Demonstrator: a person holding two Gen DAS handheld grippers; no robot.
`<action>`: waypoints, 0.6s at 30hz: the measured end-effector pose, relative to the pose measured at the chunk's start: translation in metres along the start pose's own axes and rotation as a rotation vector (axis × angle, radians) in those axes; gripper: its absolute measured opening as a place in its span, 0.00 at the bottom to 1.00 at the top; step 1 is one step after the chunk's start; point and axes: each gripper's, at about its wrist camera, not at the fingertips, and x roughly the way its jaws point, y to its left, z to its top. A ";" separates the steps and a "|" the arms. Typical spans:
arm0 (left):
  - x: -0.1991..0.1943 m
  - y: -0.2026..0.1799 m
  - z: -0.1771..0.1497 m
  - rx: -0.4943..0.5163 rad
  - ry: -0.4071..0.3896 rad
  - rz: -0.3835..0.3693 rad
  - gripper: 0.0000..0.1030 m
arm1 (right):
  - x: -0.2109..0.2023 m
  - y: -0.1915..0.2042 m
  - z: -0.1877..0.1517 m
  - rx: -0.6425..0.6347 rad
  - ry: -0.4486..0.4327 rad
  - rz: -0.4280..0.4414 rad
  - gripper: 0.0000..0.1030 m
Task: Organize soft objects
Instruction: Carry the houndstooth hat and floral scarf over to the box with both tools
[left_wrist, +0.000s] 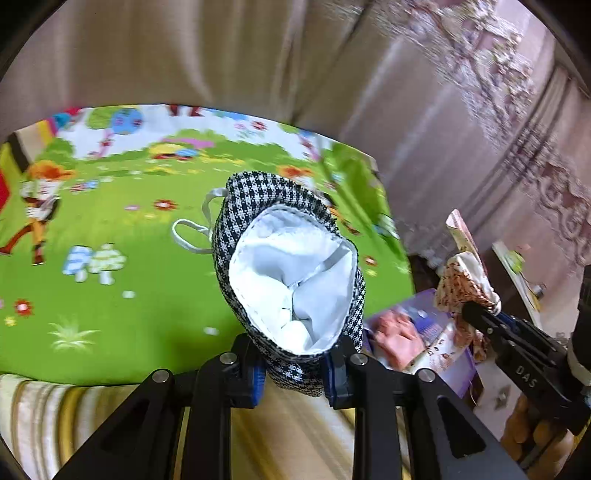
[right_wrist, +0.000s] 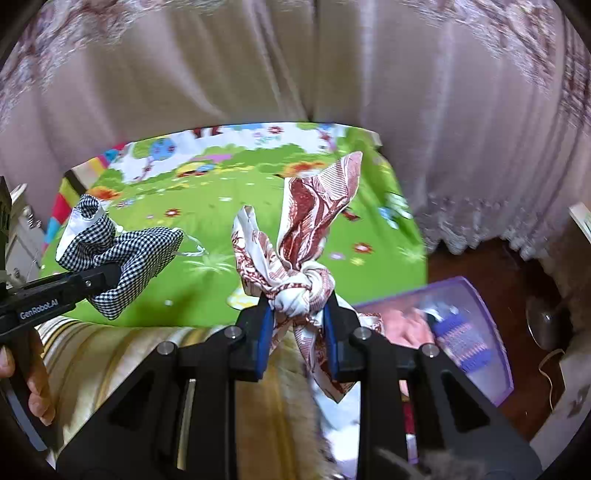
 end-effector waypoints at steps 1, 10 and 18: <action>0.003 -0.007 0.000 0.013 0.009 -0.013 0.24 | -0.003 -0.009 -0.003 0.012 0.003 -0.015 0.27; 0.030 -0.071 -0.002 0.104 0.086 -0.124 0.25 | -0.020 -0.088 -0.028 0.123 0.036 -0.161 0.27; 0.056 -0.122 -0.009 0.184 0.156 -0.172 0.25 | -0.018 -0.132 -0.048 0.177 0.080 -0.294 0.27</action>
